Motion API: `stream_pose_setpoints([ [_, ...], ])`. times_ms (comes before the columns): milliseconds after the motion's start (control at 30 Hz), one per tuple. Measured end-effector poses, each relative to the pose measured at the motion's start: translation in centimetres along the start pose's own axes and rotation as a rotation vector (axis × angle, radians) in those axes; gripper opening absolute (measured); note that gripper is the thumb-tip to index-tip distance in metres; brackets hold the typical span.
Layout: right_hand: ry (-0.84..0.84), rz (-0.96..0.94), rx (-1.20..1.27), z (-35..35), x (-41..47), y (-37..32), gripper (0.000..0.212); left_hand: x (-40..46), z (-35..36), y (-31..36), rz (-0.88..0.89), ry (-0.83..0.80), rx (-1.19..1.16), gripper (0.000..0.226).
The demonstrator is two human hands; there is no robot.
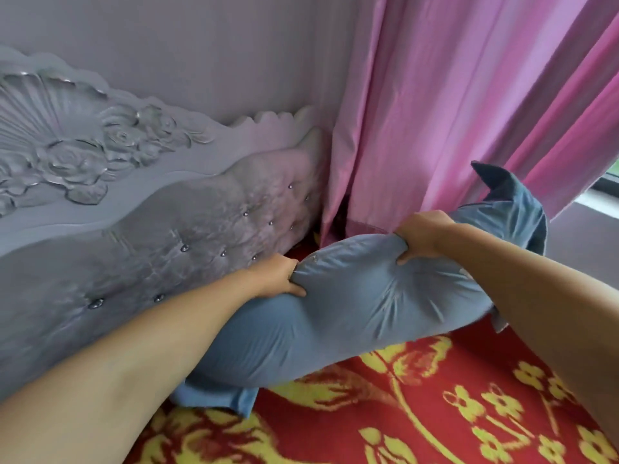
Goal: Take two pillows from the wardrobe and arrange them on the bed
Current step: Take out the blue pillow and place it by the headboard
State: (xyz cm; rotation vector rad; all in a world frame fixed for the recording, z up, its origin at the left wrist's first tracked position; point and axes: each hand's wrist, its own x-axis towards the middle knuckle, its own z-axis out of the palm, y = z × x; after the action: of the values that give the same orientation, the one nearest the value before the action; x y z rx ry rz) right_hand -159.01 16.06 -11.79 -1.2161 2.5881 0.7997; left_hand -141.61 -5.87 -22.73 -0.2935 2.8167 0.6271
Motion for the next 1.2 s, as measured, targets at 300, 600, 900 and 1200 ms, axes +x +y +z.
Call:
stream_pose_setpoints([
  [300,-0.127,-0.047,0.110,-3.2,7.9,-1.8,0.054,3.1,-1.8,-6.0,-0.009,-0.004,-0.055,0.050],
  [600,-0.366,-0.213,0.000,-6.0,23.6,2.4,0.054,11.3,-1.1,-5.7,-0.237,0.054,-0.198,0.055],
  [900,-0.026,-0.354,-0.190,8.6,44.8,-0.7,0.075,24.9,7.6,-12.3,-0.588,0.279,0.042,0.057],
  [1200,0.127,-0.275,0.244,22.8,47.4,-7.3,0.055,27.2,18.4,-16.2,-0.572,0.483,0.194,0.060],
])
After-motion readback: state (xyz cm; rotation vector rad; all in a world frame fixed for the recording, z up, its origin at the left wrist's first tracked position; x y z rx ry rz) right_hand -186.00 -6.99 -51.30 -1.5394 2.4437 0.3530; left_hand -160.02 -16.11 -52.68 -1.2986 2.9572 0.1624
